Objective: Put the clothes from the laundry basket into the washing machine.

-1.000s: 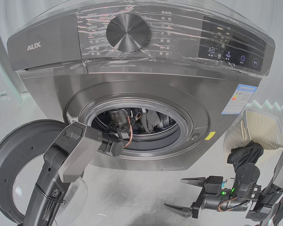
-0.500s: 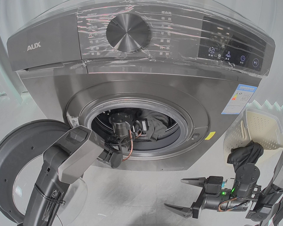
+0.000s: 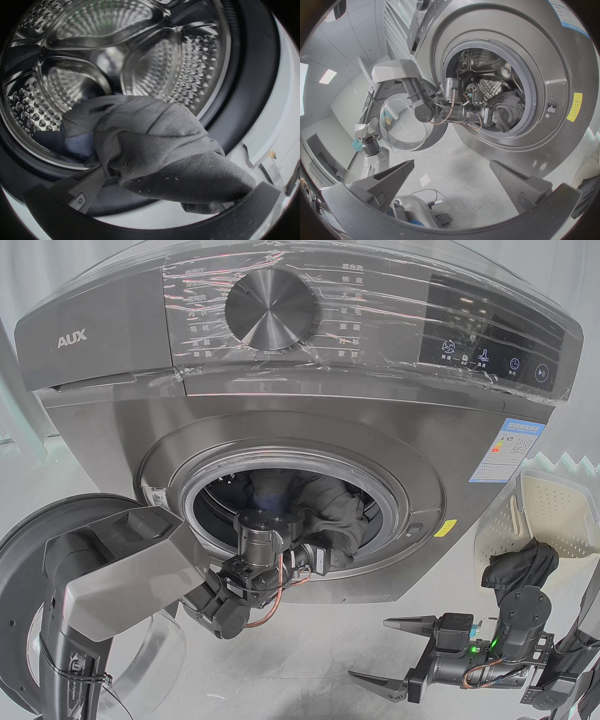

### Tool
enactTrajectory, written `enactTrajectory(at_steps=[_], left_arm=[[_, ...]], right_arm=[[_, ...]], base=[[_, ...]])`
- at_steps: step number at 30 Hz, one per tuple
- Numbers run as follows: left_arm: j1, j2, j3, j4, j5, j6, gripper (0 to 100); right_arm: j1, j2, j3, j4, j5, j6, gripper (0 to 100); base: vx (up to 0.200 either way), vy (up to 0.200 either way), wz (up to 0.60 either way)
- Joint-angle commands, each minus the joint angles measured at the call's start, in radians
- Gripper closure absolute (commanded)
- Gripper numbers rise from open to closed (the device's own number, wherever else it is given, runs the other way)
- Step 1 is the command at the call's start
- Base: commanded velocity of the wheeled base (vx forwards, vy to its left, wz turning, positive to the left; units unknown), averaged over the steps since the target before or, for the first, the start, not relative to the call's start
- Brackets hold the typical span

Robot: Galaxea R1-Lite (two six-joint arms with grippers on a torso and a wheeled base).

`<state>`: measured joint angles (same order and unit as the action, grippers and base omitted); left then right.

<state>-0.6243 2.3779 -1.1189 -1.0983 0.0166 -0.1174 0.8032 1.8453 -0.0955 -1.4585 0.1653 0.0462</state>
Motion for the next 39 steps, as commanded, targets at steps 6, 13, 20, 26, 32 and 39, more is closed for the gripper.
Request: enactTrajectory(at_steps=[6,13,20,26,32,39], left_arm=[[-0.026,-0.035,-0.007,-0.018,-0.046,0.004,0],[0.034,0.087,-0.214,-0.003,0.023,0.007,0],[0.103,0.216,-0.49,-0.002,0.117,0.004,0],[0.115,0.276,-0.625,-0.002,0.177,0.002,0],[0.117,0.29,-0.619,0.017,0.206,0.004,0],[0.101,0.17,-0.34,0.017,0.18,0.012,0]], right_arm=[[0.001,-0.003,-0.001,0.0,0.0,0.0,0],[0.002,0.0,-0.001,0.0,0.0,0.0,0],[0.002,0.002,-0.001,0.0,0.0,0.0,0],[0.004,0.002,-0.001,0.0,0.0,0.0,0],[0.002,0.003,-0.001,0.0,0.0,0.0,0],[0.002,0.005,0.0,0.0,0.002,0.0,0]], base=[[0.0,0.0,0.0],[0.0,0.0,0.0],[0.0,0.0,0.0],[0.0,0.0,0.0],[0.0,0.0,0.0],[0.0,0.0,0.0]])
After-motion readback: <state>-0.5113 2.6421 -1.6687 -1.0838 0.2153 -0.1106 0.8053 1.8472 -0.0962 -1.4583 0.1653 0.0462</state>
